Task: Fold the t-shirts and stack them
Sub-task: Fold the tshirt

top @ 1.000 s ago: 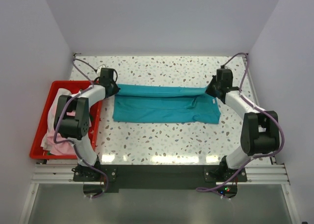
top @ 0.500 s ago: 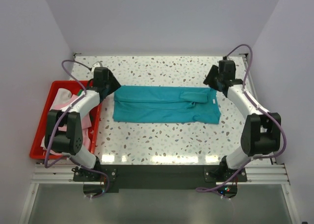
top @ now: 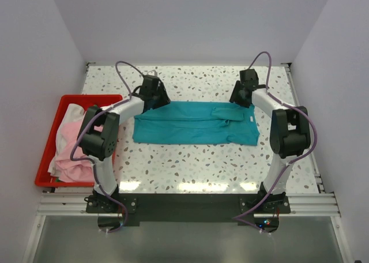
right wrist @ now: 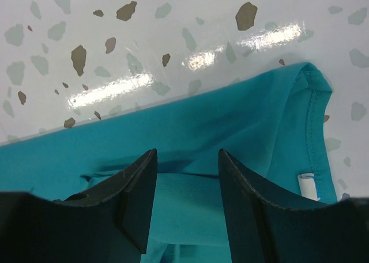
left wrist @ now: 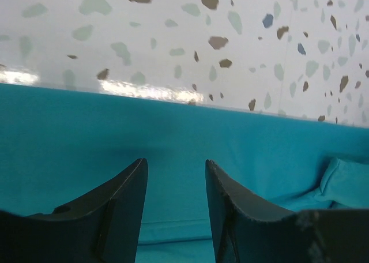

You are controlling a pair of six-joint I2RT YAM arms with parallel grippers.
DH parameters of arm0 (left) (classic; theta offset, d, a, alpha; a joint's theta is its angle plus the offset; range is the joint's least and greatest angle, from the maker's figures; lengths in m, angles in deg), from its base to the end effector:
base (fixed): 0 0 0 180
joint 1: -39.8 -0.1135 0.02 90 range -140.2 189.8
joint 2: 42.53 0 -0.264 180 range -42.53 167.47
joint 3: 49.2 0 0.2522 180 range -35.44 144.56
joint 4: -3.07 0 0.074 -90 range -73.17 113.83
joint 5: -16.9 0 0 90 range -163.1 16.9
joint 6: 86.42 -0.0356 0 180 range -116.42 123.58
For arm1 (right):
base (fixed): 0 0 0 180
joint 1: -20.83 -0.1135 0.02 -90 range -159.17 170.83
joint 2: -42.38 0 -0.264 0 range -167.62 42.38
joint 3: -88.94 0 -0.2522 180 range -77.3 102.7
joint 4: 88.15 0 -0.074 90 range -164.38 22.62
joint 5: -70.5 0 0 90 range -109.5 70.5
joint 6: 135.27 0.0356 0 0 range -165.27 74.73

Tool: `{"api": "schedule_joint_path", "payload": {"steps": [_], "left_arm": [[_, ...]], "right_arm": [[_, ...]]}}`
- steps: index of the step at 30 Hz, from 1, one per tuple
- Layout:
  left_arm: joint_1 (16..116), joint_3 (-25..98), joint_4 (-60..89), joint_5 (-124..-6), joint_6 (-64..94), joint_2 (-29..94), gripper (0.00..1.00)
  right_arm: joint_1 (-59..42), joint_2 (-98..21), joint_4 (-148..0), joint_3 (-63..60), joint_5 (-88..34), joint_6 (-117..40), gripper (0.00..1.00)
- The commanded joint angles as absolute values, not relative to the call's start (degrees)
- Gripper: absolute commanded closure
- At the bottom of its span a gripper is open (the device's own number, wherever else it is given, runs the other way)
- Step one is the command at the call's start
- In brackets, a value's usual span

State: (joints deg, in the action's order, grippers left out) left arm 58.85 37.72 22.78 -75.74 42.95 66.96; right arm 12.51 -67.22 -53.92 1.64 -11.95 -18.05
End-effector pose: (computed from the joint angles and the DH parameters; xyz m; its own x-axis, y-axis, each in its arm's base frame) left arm 0.3994 -0.1362 0.1919 -0.6780 -0.4363 -0.5916 -0.1762 0.8778 -0.4454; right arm 0.4147 0.0559 0.2038 -0.7134 0.3539 -0.6048 0.2974 0.9344 0.1961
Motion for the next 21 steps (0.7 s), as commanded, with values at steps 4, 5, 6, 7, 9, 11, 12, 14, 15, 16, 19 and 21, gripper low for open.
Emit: {"api": "schedule_joint_path", "payload": {"steps": [4,5,6,7,9,11,12,14,15,16,19,21], "left_arm": [[64.0,41.5,14.4,-69.0,40.6,70.6,0.5],[64.6,42.0,14.0,-68.5,40.4,71.1,0.49],[65.1,43.0,13.8,-68.2,40.2,71.6,0.49],[66.1,43.5,13.2,-67.0,40.2,72.8,0.49],[66.9,45.0,12.9,-66.2,40.1,73.8,0.48],[68.2,45.8,11.6,-65.0,40.1,75.2,0.46],[69.1,46.6,10.9,-64.6,40.1,75.8,0.46],[69.9,48.6,9.8,-63.6,40.0,77.3,0.43],[70.6,49.4,9.4,-62.8,40.0,78.7,0.42],[71.0,50.2,9.2,-62.6,39.9,79.4,0.41],[72.2,53.3,8.9,-61.5,39.6,81.9,0.4],[72.8,54.7,8.0,-60.8,39.6,83.3,0.4]], "right_arm": [[11.7,-63.9,-54.6,-0.7,-7.7,-18.8,0.5],[11.8,-63.4,-54.9,-1.8,-7.6,-18.6,0.5],[11.8,-63.2,-54.7,-2.1,-7.6,-18.4,0.51],[11.8,-63.1,-54.6,-2.2,-7.7,-18.4,0.52],[11.6,-62.9,-53.7,-2.5,-7.3,-18.3,0.53],[11.4,-62.2,-54.1,-3.5,-7.1,-18.3,0.55],[11.4,-61.3,-54.3,-4.1,-7.3,-18.1,0.56],[11.2,-60.3,-54.7,-5.2,-8.1,-17.8,0.65],[11.3,-59.9,-54.8,-5.5,-8.8,-17.7,0.69],[11.3,-59.7,-54.8,-6.0,-9.2,-17.5,0.72],[11.2,-57.8,-55.1,-7.9,-11.0,-17.1,0.92],[11.0,-56.3,-55.8,-9.1,-11.5,-16.9,0.96]]}}
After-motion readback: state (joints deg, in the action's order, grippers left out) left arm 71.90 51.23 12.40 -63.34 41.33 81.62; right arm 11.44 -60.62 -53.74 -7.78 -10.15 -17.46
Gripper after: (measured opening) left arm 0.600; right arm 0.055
